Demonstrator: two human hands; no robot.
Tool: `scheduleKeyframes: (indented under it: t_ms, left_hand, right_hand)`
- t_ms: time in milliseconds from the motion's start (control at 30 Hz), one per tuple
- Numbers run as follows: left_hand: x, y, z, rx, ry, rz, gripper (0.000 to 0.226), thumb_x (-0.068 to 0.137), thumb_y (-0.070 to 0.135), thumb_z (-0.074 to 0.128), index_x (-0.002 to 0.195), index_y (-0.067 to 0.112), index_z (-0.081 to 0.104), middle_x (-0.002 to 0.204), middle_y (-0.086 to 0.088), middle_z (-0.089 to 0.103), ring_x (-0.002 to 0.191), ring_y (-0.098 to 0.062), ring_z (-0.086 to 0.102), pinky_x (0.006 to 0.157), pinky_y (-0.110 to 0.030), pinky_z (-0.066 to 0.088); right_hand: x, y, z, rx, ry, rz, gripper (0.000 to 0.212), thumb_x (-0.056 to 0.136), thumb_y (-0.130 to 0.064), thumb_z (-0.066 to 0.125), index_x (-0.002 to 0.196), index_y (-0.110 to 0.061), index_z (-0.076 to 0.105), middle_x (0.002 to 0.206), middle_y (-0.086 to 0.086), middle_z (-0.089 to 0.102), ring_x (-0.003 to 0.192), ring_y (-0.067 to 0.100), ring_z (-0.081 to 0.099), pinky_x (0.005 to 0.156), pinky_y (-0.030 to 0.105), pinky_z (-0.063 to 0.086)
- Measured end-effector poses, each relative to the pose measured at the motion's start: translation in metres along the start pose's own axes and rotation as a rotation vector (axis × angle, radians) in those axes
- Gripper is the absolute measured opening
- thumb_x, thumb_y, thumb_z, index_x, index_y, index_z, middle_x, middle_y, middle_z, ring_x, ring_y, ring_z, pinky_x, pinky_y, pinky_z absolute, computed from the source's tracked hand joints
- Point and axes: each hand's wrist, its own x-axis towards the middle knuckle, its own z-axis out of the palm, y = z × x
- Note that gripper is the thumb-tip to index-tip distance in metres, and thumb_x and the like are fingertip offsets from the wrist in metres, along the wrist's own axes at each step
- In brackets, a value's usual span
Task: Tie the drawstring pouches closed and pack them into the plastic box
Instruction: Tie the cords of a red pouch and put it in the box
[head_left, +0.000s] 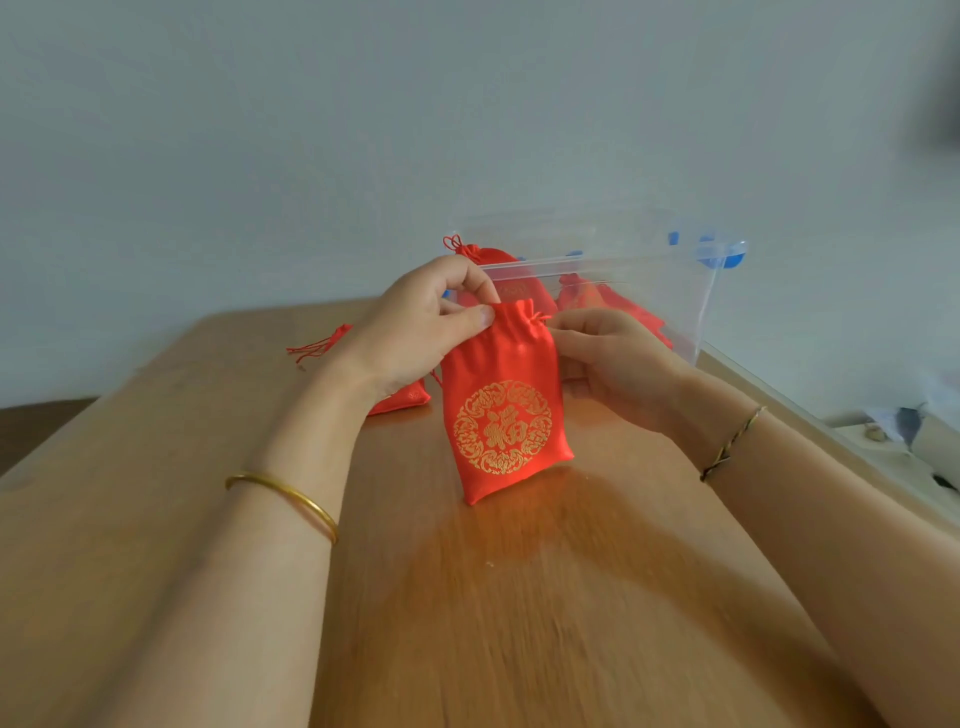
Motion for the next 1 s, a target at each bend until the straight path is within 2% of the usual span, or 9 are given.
scheduleKeyframes:
  t_ms: [133,300,433,567,667,767,867,934,1000]
  left_hand:
    - [0.001,-0.007,-0.005,-0.041,-0.049,-0.085,0.012,0.088,0.017,0.060,0.100,0.020,0.057,0.102,0.000,0.061,0.086,-0.007,0.057,0.078,-0.020,0.047]
    - [-0.003,-0.013,-0.014,-0.139,-0.113,-0.279,0.037,0.094,0.036,0.045,0.102,0.003,0.059,0.088,-0.004,0.061,0.077,-0.014,0.057,0.068,-0.026,0.047]
    - [-0.006,-0.017,-0.022,-0.156,-0.092,-0.399,0.039,0.097,0.039,0.037,0.094,0.007,0.060,0.080,-0.006,0.065,0.065,-0.015,0.057,0.067,-0.027,0.045]
    - [-0.007,-0.025,-0.028,-0.015,-0.078,-0.395,0.009,0.091,0.017,0.056,0.088,0.012,0.062,0.078,-0.005,0.064,0.059,-0.008,0.054,0.057,-0.015,0.049]
    - [-0.006,-0.030,-0.031,0.059,-0.023,-0.376,0.010,0.085,0.002,0.060,0.084,0.011,0.065,0.076,-0.009,0.061,0.061,-0.012,0.052,0.058,-0.015,0.048]
    - [-0.006,-0.031,-0.032,0.131,0.086,-0.354,0.010,0.084,0.001,0.062,0.088,0.008,0.068,0.071,-0.007,0.061,0.059,-0.011,0.052,0.057,-0.018,0.045]
    - [-0.005,-0.036,-0.034,0.179,0.174,-0.350,0.010,0.083,0.004,0.064,0.077,0.012,0.068,0.066,-0.007,0.060,0.058,-0.015,0.051,0.051,-0.021,0.040]
    - [-0.005,-0.039,-0.035,0.216,0.226,-0.347,0.011,0.081,0.007,0.066,0.072,0.013,0.068,0.061,-0.006,0.059,0.056,-0.016,0.050,0.048,-0.020,0.040]
    - [-0.005,-0.042,-0.036,0.270,0.282,-0.345,0.010,0.080,0.013,0.069,0.070,0.013,0.067,0.059,-0.001,0.057,0.056,-0.016,0.051,0.057,-0.024,0.043]
  right_hand:
    - [0.000,-0.002,-0.007,0.019,0.057,-0.034,0.019,0.094,-0.013,0.051,0.080,-0.013,0.064,0.068,-0.001,0.066,0.061,0.011,0.064,0.058,0.023,0.054]
    - [0.002,-0.001,-0.010,0.015,0.143,-0.050,0.015,0.095,-0.013,0.049,0.088,-0.009,0.061,0.069,0.001,0.064,0.057,0.011,0.061,0.056,0.024,0.055]
    - [0.002,-0.001,-0.008,0.034,0.193,-0.073,0.016,0.095,-0.013,0.048,0.086,-0.008,0.060,0.071,0.004,0.063,0.056,0.013,0.061,0.056,0.027,0.056]
    - [0.002,-0.001,-0.009,0.018,0.246,-0.092,0.017,0.096,-0.011,0.047,0.085,-0.010,0.060,0.067,0.003,0.062,0.051,0.012,0.060,0.053,0.027,0.055]
    - [0.003,-0.002,-0.008,-0.034,0.274,-0.121,0.019,0.095,-0.009,0.048,0.082,-0.011,0.061,0.063,0.000,0.063,0.049,0.009,0.059,0.055,0.026,0.055]
    - [0.004,0.000,-0.008,-0.259,0.392,-0.203,0.017,0.093,-0.006,0.047,0.085,-0.010,0.061,0.064,0.002,0.064,0.049,0.009,0.062,0.055,0.028,0.053]
    - [0.003,0.005,-0.013,-0.794,0.544,-0.347,0.020,0.090,-0.009,0.044,0.099,-0.014,0.061,0.075,0.006,0.068,0.071,0.022,0.066,0.067,0.038,0.054]
    - [0.002,0.007,-0.015,-1.009,0.561,-0.317,0.025,0.091,-0.014,0.042,0.113,-0.015,0.054,0.085,0.010,0.069,0.082,0.029,0.064,0.073,0.043,0.052]
    - [0.001,0.008,-0.016,-1.109,0.570,-0.281,0.020,0.091,-0.016,0.043,0.108,-0.012,0.053,0.086,0.011,0.068,0.082,0.033,0.063,0.072,0.045,0.051]
